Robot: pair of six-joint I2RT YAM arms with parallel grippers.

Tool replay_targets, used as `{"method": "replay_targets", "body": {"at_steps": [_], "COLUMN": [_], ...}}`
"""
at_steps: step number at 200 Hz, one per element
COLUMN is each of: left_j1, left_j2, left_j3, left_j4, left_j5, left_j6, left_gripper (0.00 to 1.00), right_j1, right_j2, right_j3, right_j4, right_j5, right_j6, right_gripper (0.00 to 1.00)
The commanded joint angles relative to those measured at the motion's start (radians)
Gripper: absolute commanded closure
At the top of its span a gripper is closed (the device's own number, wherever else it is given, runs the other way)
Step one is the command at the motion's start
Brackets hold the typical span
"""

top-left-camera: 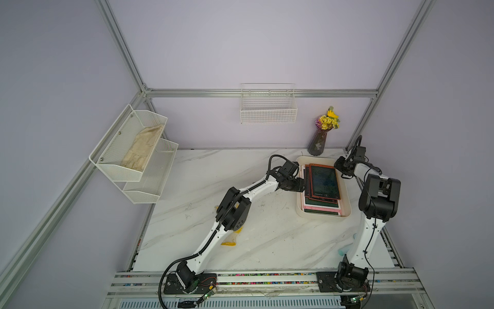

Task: Take out the writing tablet from the storage box
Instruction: Move the storage box to the center of the board.

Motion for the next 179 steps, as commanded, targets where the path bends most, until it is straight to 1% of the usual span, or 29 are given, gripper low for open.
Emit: {"method": "replay_targets", "body": {"at_steps": [1,22,38,54,87,97,110,139,154,179], "left_j1": [-0.032,-0.041,-0.05,-0.052,-0.047,-0.047,-0.045,-0.04,-0.033,-0.024], "left_j2": [-0.061,-0.077,-0.083,-0.088,-0.107,-0.114,-0.127,-0.162,-0.175,-0.194], "left_j3": [0.041,0.016,0.005,-0.01,-0.045,-0.055,-0.068,-0.106,-0.116,-0.142], "left_j4": [0.077,0.084,0.086,0.09,0.091,0.093,0.096,0.114,0.114,0.114], "left_j5": [0.054,0.056,0.059,0.047,0.028,0.027,0.022,0.005,0.002,-0.022], "left_j6": [-0.012,-0.017,-0.018,-0.015,-0.006,-0.004,0.001,0.017,0.026,0.032], "left_gripper": [0.38,0.38,0.38,0.37,0.34,0.32,0.32,0.32,0.32,0.32], "right_j1": [-0.009,-0.009,-0.009,-0.009,-0.008,-0.007,-0.008,0.01,0.027,0.061], "right_j2": [-0.015,-0.054,-0.094,-0.147,-0.285,-0.327,-0.357,-0.368,-0.378,-0.38], "right_j3": [0.024,0.024,0.004,-0.042,-0.168,-0.211,-0.234,-0.259,-0.286,-0.309], "right_j4": [-0.025,-0.01,0.02,0.079,0.212,0.249,0.247,0.195,0.176,0.121], "right_j5": [0.006,0.014,0.011,-0.005,0.021,0.024,0.002,-0.063,-0.091,-0.089], "right_j6": [-0.005,-0.02,-0.029,-0.039,-0.061,-0.052,-0.055,-0.095,-0.105,-0.125], "right_gripper": [0.5,0.43,0.39,0.36,0.27,0.27,0.27,0.33,0.33,0.34]}}
